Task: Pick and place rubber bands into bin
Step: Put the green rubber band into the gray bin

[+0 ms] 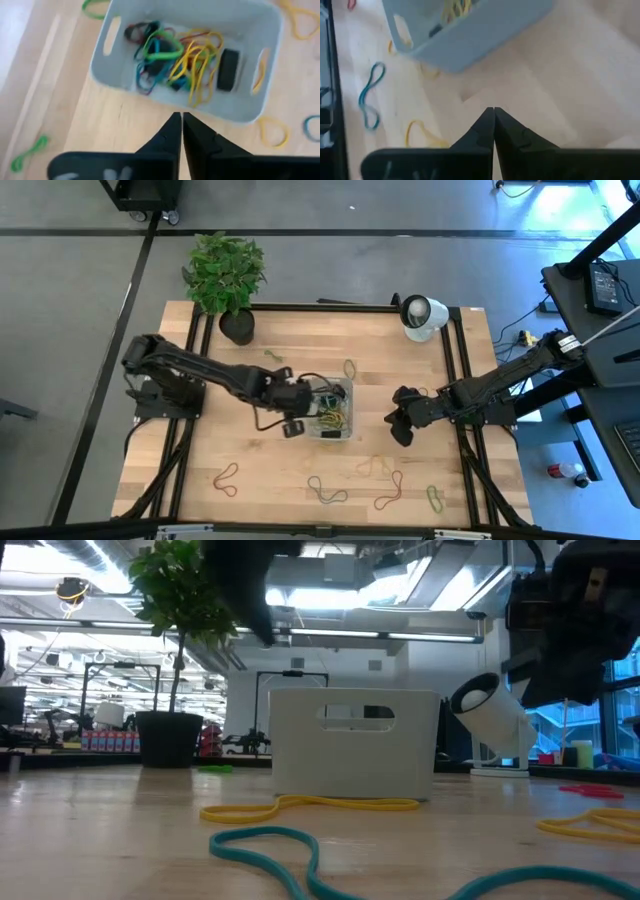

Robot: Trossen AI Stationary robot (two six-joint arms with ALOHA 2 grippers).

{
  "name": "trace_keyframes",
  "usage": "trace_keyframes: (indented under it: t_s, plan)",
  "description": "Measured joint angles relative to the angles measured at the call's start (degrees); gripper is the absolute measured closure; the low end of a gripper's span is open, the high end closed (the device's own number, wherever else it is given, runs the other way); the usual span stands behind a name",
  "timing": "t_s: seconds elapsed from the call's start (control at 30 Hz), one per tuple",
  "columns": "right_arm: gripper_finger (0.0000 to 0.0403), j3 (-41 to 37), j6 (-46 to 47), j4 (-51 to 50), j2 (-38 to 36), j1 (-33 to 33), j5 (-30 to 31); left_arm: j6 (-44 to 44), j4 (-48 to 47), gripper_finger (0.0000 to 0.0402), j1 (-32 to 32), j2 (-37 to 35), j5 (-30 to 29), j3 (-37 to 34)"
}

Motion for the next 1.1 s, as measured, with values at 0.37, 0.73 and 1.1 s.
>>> trace_keyframes:
  t_s: [0.37, 0.73, 1.1]
  plan:
    - [0.033, 4.06, -11.73, 12.51, 2.23, -12.79, 7.33, -8.57, 13.39, 0.0401, -1.16, -20.52, -0.06, -27.86]
    - [0.0275, 31.86, -17.54, -8.69, 23.94, -31.56, 2.93, -0.74, 21.25, 0.04, 2.61, -43.9, -0.07, -45.52]
    - [0.0274, 53.09, -10.94, -33.3, 50.4, -39.98, -11.37, 9.99, 20.85, 0.04, 10.44, -60.47, 1.67, -52.03]
